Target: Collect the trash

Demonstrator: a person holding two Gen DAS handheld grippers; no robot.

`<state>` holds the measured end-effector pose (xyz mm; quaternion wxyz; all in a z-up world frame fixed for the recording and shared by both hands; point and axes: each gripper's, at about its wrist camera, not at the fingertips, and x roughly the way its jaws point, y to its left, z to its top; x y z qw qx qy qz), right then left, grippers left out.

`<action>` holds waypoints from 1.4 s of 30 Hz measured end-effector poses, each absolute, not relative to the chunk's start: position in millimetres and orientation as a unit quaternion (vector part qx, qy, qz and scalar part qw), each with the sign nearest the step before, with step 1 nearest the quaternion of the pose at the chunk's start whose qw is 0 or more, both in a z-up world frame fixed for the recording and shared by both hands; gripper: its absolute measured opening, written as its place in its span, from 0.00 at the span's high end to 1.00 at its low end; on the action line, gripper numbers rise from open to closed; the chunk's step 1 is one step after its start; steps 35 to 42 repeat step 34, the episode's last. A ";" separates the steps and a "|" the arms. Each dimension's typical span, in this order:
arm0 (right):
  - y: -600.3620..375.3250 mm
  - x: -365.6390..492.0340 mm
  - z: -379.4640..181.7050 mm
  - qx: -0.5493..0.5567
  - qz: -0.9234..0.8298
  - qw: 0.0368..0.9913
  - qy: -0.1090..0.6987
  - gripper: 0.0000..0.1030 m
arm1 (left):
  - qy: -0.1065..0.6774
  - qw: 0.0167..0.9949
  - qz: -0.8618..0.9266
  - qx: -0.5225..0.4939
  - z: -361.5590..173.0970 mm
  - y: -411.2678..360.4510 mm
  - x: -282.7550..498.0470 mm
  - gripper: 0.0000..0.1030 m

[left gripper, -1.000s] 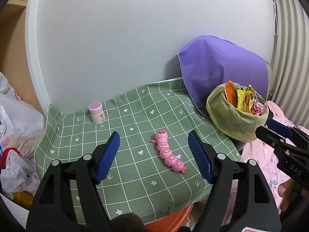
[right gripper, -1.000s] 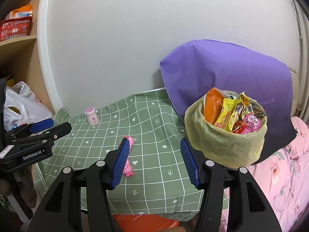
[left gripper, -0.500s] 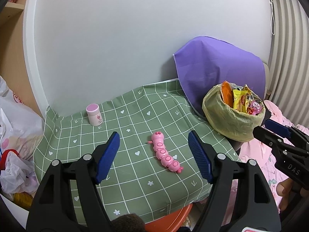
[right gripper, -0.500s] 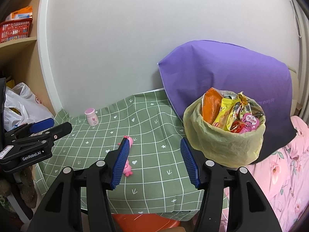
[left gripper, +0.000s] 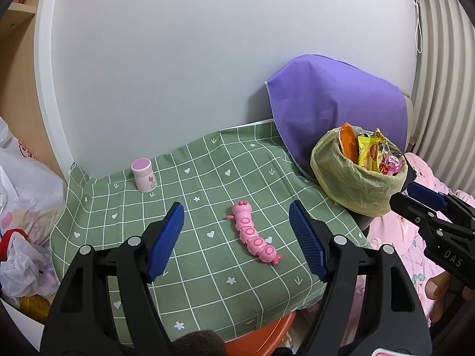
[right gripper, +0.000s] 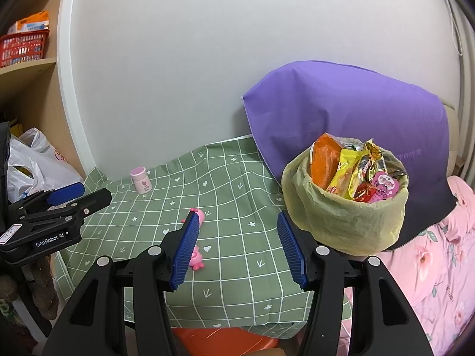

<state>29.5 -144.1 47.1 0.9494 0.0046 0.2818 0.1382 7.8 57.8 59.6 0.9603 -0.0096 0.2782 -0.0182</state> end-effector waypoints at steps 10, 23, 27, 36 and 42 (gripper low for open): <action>-141.6 29.7 47.8 0.005 0.135 0.950 0.281 0.49 | 0.276 0.961 -0.021 -0.010 60.2 56.7 5.6 0.32; -146.7 31.1 47.8 0.005 0.138 0.950 0.280 0.49 | 0.265 0.964 -0.014 -0.001 59.3 55.0 2.3 0.33; -147.6 37.3 44.0 0.004 0.139 0.949 0.284 0.49 | 0.278 0.960 -0.012 -0.009 55.5 59.5 9.3 0.32; -126.5 96.9 13.9 -0.032 0.202 0.925 0.319 0.43 | 0.315 0.945 0.064 -0.056 22.3 106.5 53.1 0.32; -126.5 96.9 13.9 -0.032 0.202 0.925 0.319 0.43 | 0.315 0.945 0.064 -0.056 22.3 106.5 53.1 0.32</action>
